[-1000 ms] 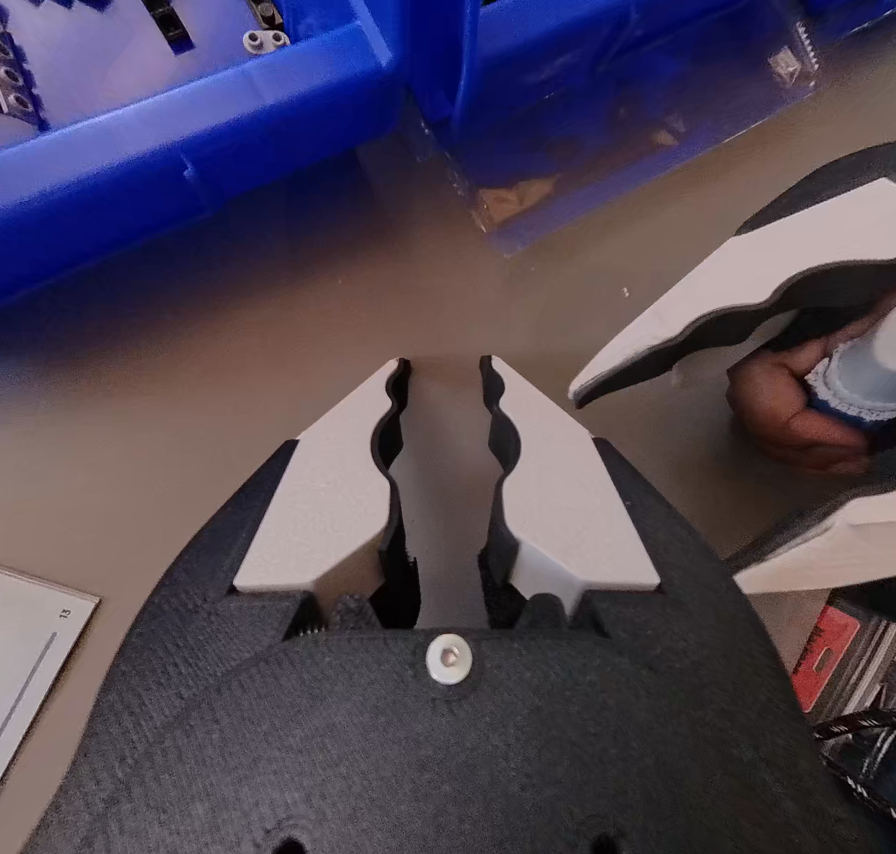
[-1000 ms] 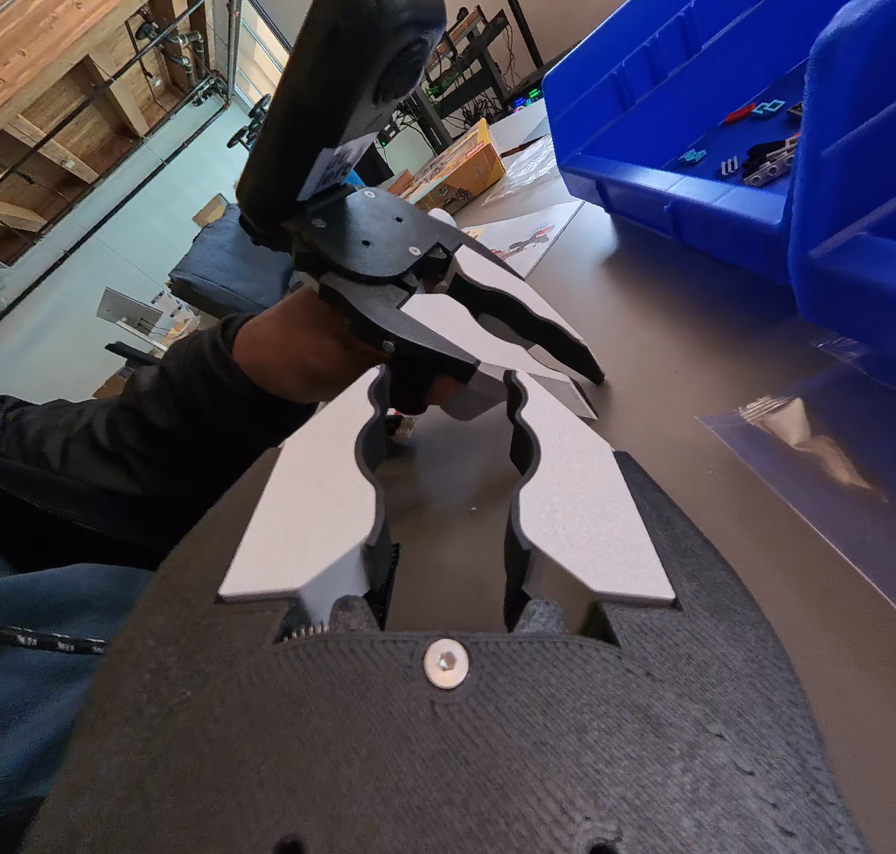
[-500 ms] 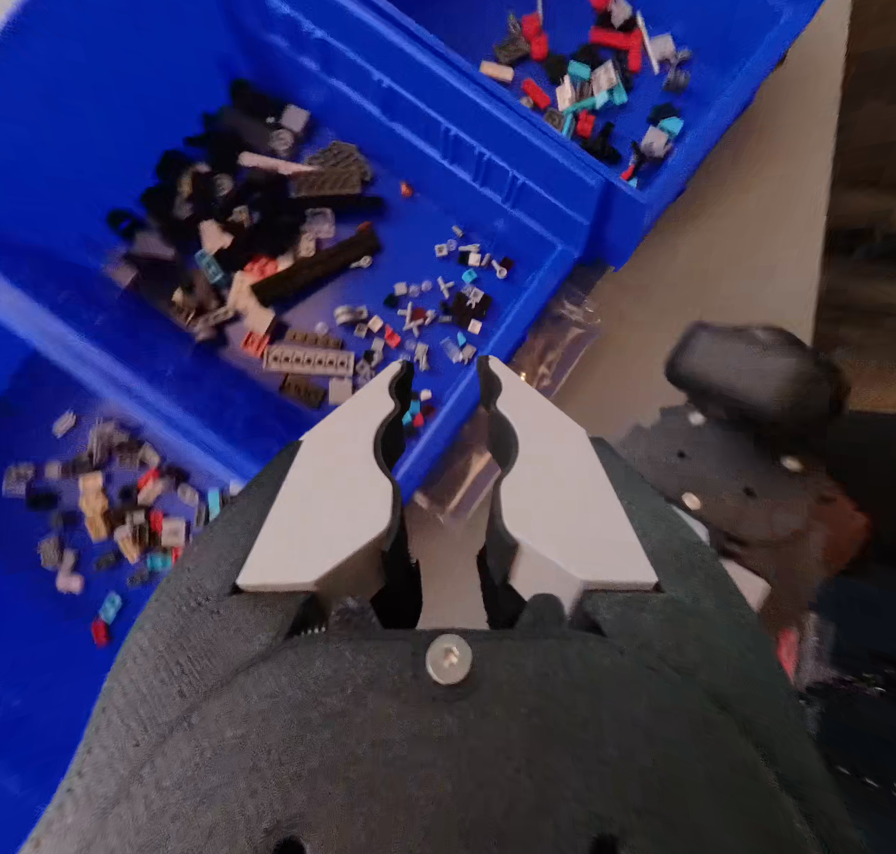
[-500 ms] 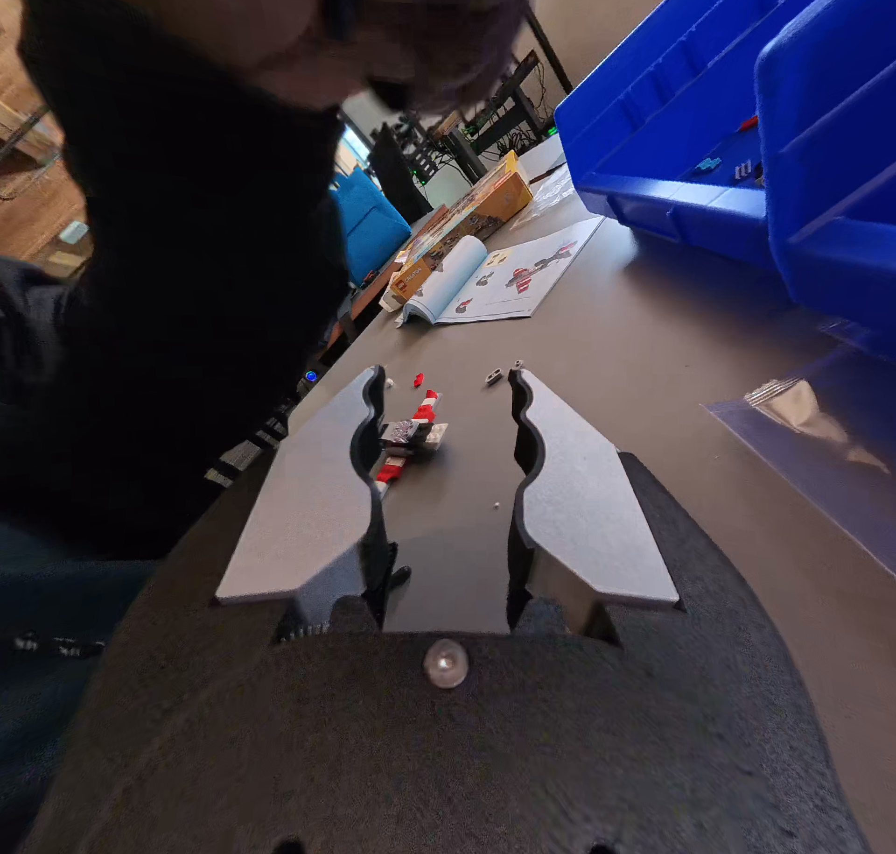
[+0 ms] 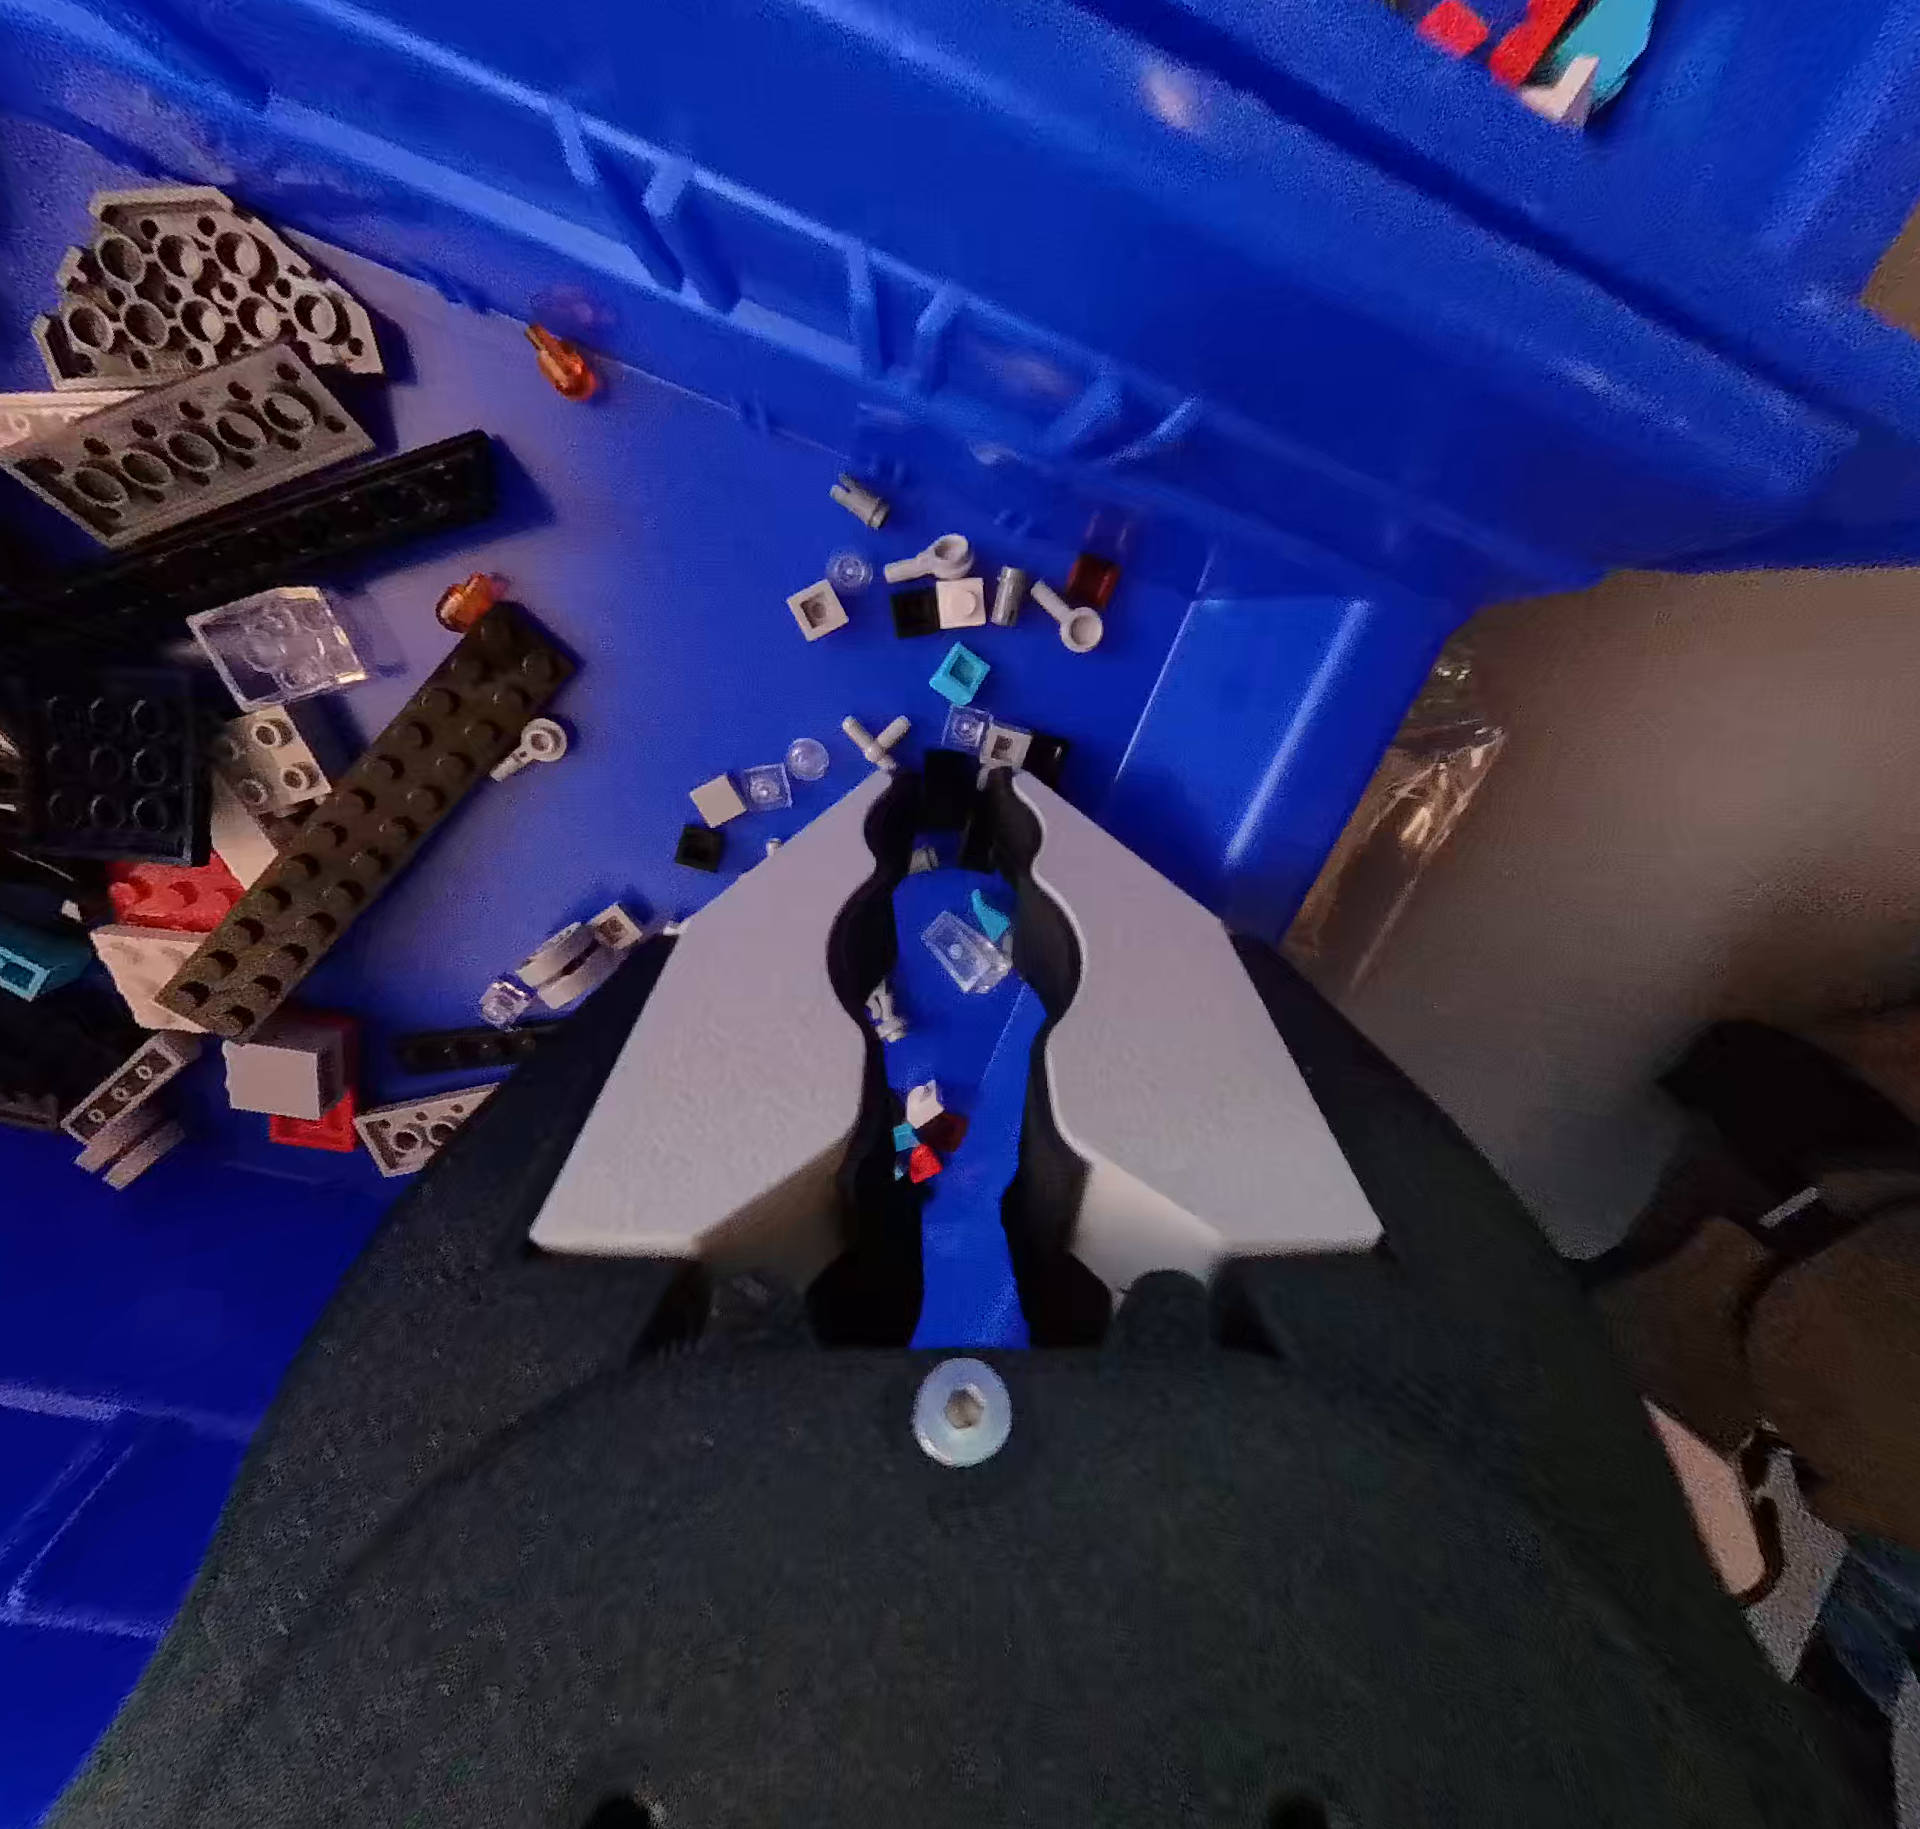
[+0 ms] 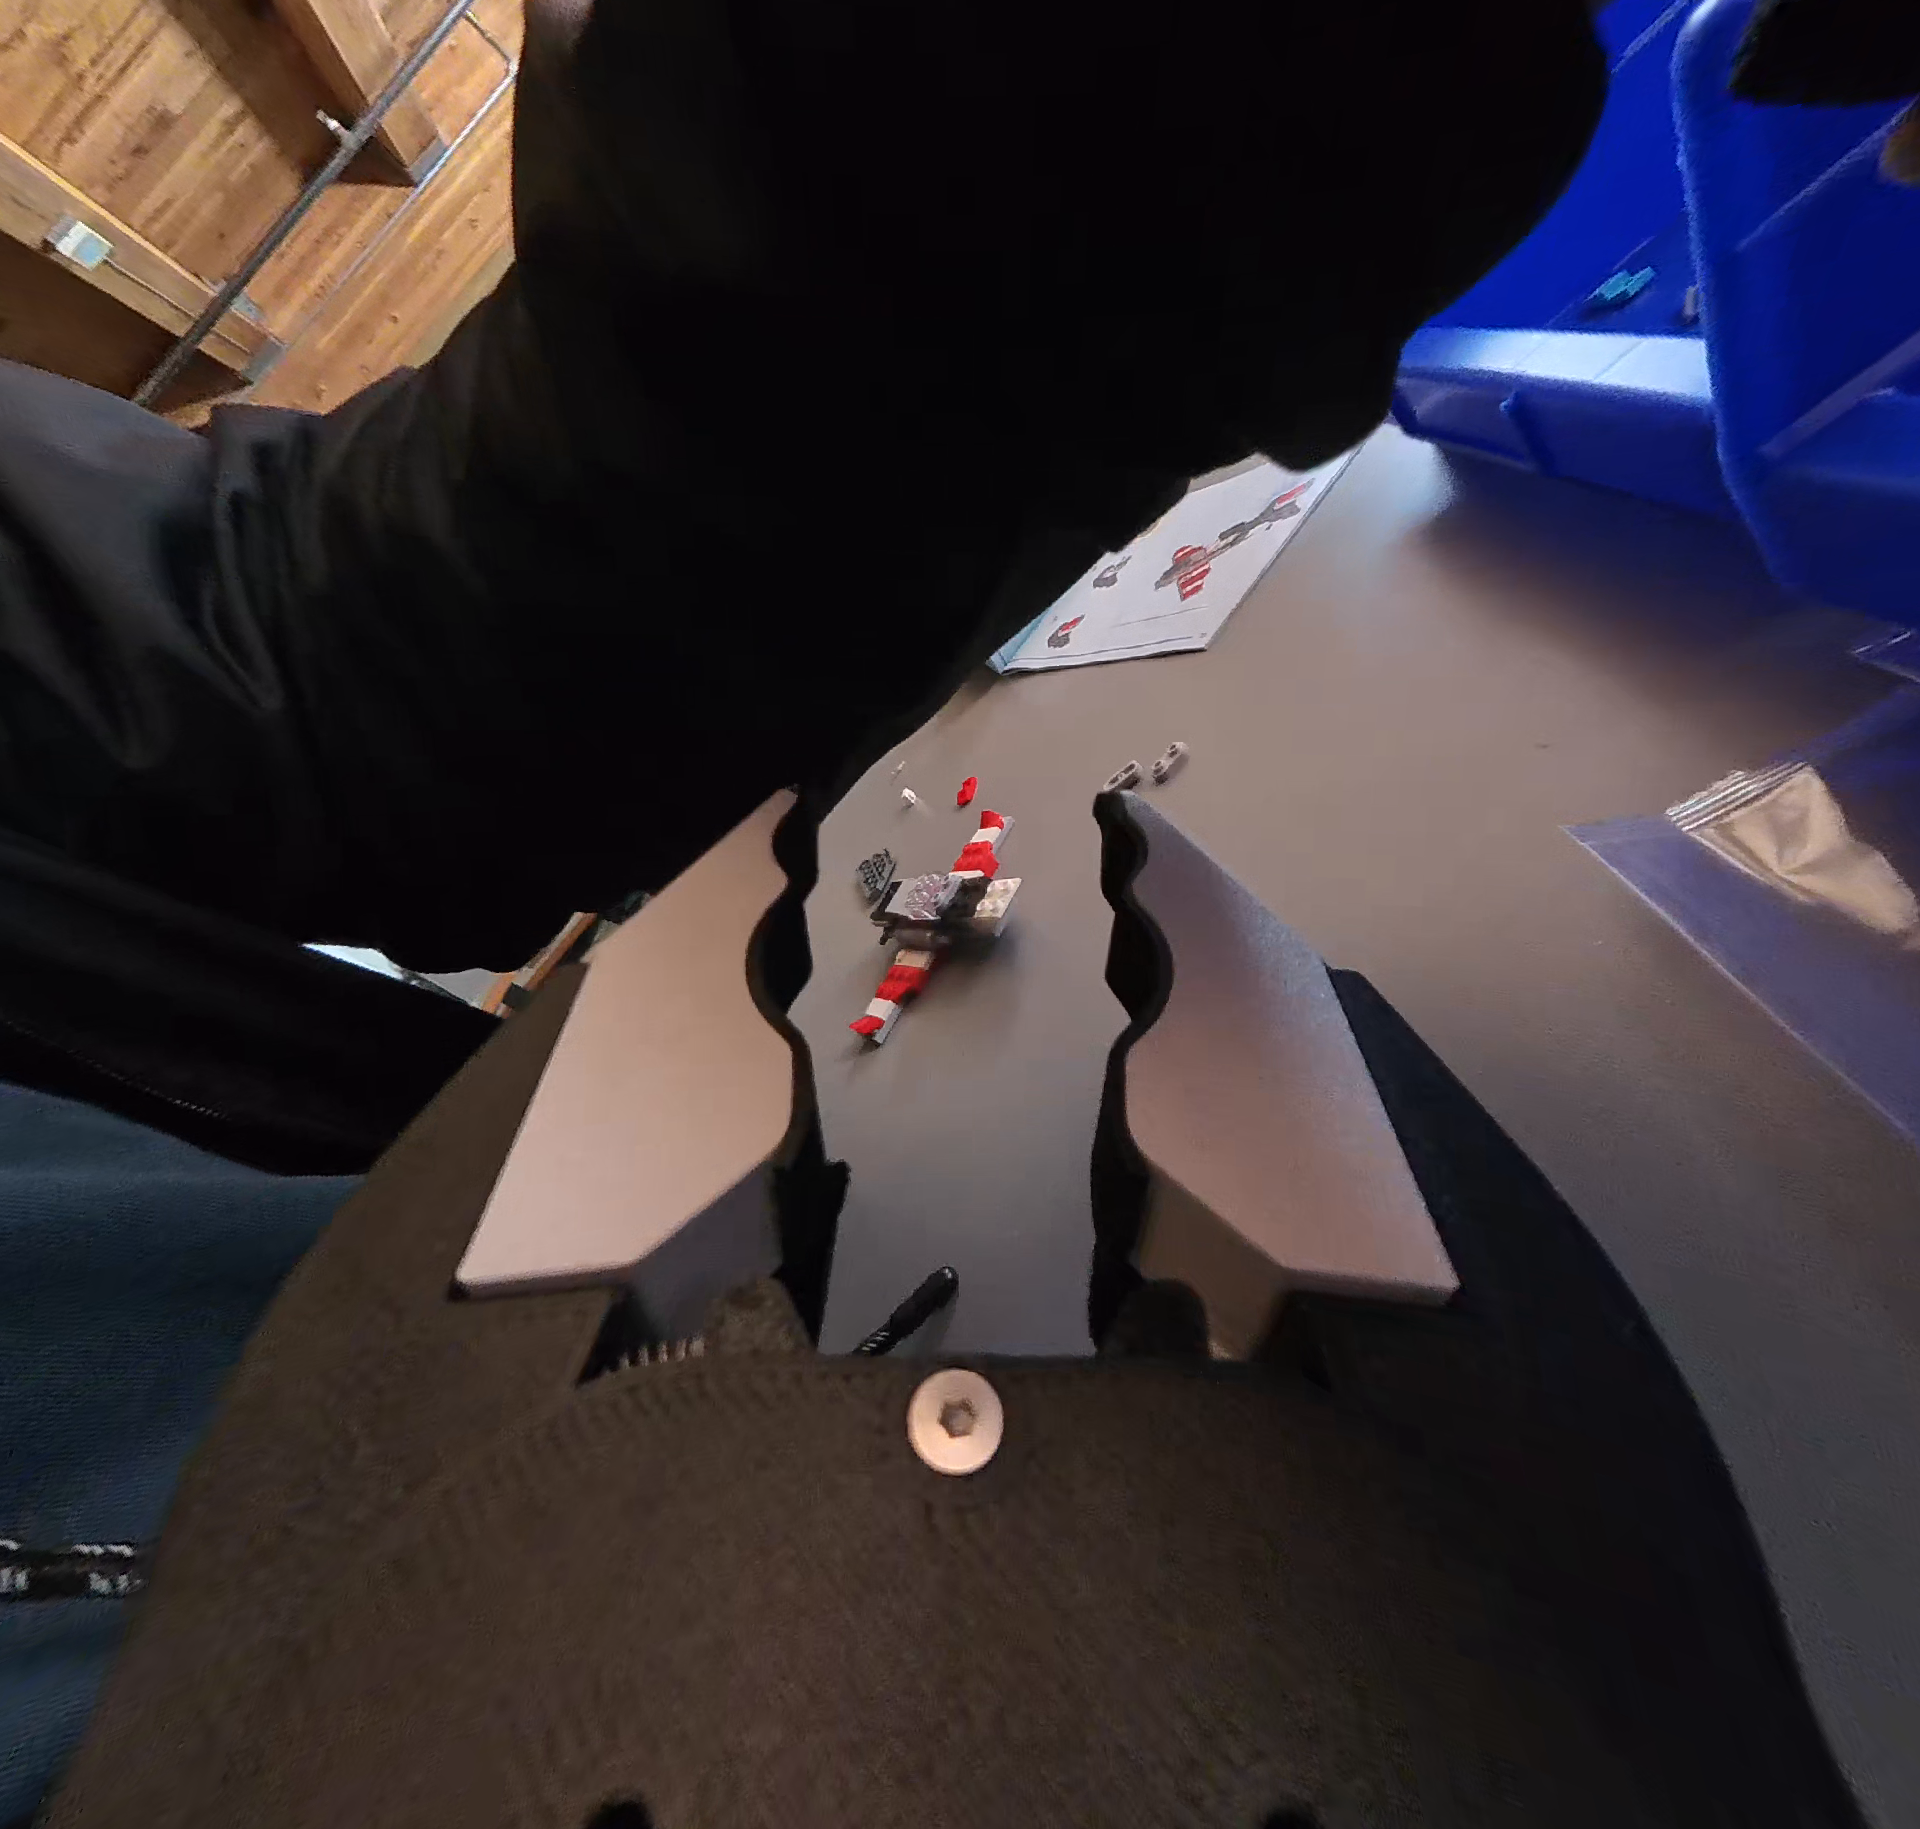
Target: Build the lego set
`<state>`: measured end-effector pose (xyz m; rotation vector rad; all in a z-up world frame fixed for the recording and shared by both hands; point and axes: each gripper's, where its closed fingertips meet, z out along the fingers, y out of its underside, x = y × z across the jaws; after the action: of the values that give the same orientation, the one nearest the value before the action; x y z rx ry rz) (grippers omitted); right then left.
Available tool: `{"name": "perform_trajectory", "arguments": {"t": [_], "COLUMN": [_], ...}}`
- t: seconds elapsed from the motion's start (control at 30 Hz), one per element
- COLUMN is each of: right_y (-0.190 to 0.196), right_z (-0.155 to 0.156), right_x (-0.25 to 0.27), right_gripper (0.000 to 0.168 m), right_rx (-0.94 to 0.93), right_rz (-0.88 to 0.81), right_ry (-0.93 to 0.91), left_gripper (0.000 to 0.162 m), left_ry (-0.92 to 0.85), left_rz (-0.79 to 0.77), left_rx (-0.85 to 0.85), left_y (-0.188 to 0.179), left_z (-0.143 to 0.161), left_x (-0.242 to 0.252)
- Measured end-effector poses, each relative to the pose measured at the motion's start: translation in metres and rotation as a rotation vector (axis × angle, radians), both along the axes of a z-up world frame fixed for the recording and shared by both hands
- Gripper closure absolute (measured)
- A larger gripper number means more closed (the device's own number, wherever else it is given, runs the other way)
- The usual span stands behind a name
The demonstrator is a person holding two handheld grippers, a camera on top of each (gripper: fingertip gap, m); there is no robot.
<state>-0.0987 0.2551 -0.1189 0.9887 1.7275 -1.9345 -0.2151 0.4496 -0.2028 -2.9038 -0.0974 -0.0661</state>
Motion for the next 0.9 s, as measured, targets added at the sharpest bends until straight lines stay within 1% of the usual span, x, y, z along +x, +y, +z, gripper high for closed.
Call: {"name": "perform_trajectory", "arguments": {"t": [0.1, 0.27, 0.7, 0.9], "right_y": [0.0023, 0.0035, 0.0028, 0.003], "right_z": [0.0017, 0.0015, -0.0002, -0.0003], "right_x": [-0.001, -0.0012, -0.0017, -0.0017], "right_gripper": [0.112, 0.112, 0.113, 0.112], "right_rx": [-0.019, -0.021, -0.009, -0.008], "right_rz": [-0.003, -0.007, -0.012, -0.013], "right_ry": [-0.008, -0.012, -0.011, -0.011], "left_gripper": [0.146, 0.152, 0.149, 0.157], "left_ry": [0.007, 0.001, 0.057, 0.056], "left_rz": [-0.004, 0.009, -0.007, 0.01], "left_rx": [-0.006, 0.014, 0.006, 0.03], "left_y": [-0.0009, 0.0005, -0.0033, -0.0023], "left_z": [-0.0028, -0.003, -0.0033, -0.0021], "left_x": [-0.001, -0.0054, -0.0056, -0.0066]}}
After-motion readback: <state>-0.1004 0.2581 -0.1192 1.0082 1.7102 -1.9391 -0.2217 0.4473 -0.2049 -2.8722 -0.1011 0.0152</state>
